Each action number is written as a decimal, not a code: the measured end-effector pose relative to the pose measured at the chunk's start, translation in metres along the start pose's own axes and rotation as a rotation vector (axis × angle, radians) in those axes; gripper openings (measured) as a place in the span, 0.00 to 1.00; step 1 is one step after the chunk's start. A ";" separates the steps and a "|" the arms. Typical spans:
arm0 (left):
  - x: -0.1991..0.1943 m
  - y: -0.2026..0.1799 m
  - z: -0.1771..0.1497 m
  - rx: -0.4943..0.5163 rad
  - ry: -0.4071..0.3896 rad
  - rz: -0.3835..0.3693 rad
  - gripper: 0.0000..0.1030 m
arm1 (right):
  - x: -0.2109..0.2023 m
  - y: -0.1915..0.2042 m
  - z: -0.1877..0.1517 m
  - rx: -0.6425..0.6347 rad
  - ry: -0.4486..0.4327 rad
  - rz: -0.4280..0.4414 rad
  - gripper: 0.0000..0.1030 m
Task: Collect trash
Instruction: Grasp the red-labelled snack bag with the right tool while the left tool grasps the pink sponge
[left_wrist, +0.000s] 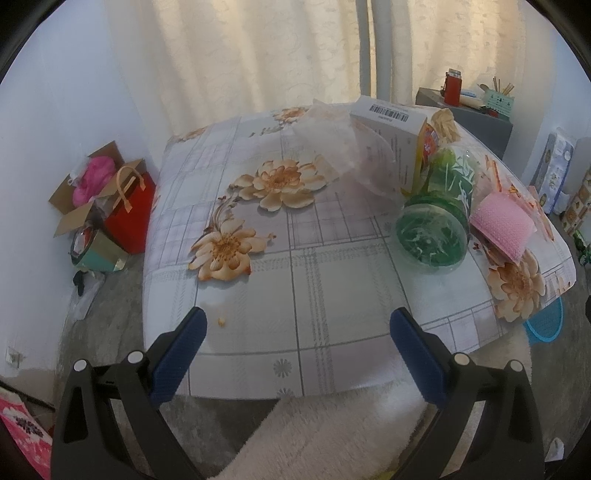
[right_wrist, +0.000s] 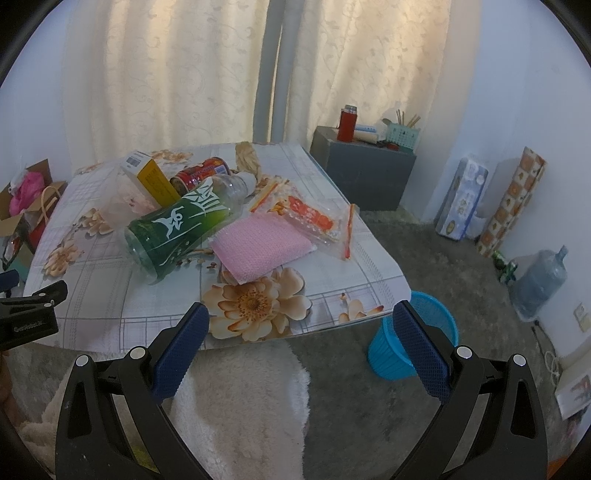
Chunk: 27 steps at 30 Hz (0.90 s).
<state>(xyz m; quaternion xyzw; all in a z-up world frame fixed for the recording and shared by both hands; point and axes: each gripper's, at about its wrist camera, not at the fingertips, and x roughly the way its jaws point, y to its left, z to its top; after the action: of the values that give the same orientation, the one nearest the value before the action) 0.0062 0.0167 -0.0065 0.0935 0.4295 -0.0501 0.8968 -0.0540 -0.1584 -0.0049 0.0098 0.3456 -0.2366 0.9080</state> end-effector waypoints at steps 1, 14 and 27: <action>0.001 0.001 0.001 0.007 -0.005 0.000 0.95 | 0.002 0.001 0.001 0.004 0.001 -0.003 0.93; 0.022 0.030 0.051 0.008 -0.086 -0.105 0.95 | 0.018 -0.001 0.011 0.030 0.011 0.043 0.93; 0.014 0.049 0.104 -0.010 -0.300 -0.438 0.95 | 0.065 -0.005 0.028 0.119 0.075 0.195 0.93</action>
<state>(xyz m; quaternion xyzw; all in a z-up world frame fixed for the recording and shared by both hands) 0.1024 0.0429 0.0531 -0.0148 0.3018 -0.2543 0.9187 0.0033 -0.1956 -0.0242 0.1061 0.3622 -0.1665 0.9109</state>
